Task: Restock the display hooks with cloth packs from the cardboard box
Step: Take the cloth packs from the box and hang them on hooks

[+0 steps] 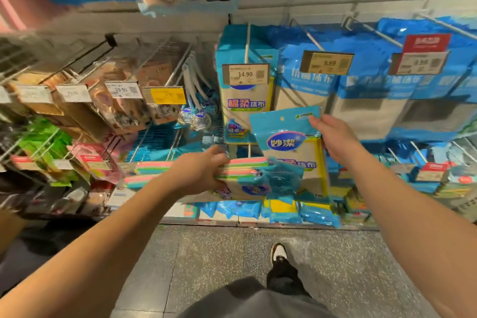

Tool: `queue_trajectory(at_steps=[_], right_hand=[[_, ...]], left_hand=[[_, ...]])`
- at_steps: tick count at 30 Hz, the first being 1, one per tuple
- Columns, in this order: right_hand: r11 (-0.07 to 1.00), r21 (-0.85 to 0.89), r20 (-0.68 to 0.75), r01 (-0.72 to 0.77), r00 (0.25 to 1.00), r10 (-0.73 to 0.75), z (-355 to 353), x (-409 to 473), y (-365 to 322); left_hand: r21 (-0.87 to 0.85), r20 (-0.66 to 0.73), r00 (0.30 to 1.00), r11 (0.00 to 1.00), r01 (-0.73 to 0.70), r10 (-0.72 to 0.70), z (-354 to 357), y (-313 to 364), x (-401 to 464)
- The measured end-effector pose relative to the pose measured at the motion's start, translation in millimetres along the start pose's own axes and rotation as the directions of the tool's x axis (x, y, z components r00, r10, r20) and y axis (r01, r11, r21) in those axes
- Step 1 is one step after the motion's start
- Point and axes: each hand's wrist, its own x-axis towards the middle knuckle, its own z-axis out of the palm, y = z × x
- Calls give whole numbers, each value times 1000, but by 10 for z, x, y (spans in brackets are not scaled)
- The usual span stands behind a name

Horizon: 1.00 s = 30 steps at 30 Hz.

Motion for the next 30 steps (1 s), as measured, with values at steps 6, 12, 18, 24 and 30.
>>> queue_trajectory(at_steps=[6,12,18,24,30], right_hand=[[985,-139,185,103,980,-76,359,360,-207],[948,-247,248,202,959,-139,378,560,-465],[975,-149,270,168,955,-123,390,624,-528],[900,-349,307,261,939,-154,407,716,-639],[900,-343,296,270,940,-170,502,761,-614]], left_hand=[[147,14,999,988,-41,40,-480,103,473],[174,-33,999,985,13,-8,-861,56,783],[192,-132,991,981,-5,31,-973,-12,616],[158,-204,977,987,-31,63,-1157,-84,513],[162,-160,984,986,-49,75,-1210,-86,518]])
